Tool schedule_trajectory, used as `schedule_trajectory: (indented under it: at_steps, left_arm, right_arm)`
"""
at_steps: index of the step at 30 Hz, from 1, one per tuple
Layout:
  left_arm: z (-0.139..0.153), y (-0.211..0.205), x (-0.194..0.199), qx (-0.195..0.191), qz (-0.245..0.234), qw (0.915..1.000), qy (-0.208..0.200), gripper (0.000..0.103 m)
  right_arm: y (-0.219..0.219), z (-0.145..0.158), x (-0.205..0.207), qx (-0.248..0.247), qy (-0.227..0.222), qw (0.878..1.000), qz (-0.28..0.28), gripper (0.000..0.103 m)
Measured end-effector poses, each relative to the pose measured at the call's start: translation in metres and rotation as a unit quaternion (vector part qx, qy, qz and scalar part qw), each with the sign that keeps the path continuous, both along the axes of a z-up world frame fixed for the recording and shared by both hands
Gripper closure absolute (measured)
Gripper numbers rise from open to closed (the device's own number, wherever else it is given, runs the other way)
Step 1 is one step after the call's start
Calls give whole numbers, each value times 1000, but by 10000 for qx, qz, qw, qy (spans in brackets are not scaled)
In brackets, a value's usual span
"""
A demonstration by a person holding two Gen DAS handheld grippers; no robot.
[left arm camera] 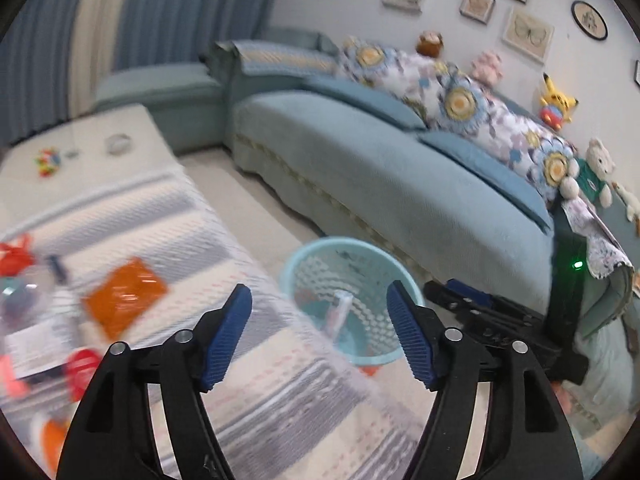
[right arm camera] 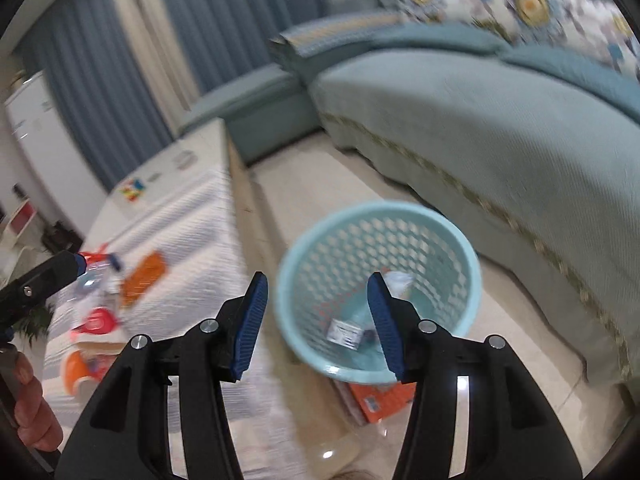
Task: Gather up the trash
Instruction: 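Grasp the orange paper cup with left tool while right tool grasps red cup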
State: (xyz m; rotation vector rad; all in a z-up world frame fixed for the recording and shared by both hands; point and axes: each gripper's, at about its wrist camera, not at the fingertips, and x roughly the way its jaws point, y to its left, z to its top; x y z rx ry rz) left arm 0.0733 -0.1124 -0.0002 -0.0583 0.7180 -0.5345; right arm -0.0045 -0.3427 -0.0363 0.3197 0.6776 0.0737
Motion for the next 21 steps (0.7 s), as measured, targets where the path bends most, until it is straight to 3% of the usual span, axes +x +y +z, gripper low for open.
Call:
schedule_trajectory:
  at_steps: [4, 7, 9, 12, 16, 21]
  left_arm:
    - [19, 50, -31, 97, 614, 9979, -168, 31]
    - [20, 84, -56, 649, 1282, 9891, -322, 26]
    - [9, 103, -73, 1045, 1652, 9799, -388, 20]
    - [-23, 125, -88, 1491, 2007, 9681, -189, 19]
    - [-72, 138, -91, 2062, 2130, 9547, 269, 19]
    - [-98, 155, -91, 2547, 2257, 9393, 432, 22]
  right_arm:
    - [49, 31, -17, -158, -367, 9981, 467, 55]
    - [90, 42, -22, -312, -502, 9952, 786, 55]
    - [117, 40, -19, -244, -458, 9936, 1007, 55]
    - [151, 29, -13, -136, -315, 9922, 1199, 55]
    - [181, 8, -7, -33, -67, 9908, 1352, 54]
    - [212, -12, 3, -105, 176, 9875, 1560, 54]
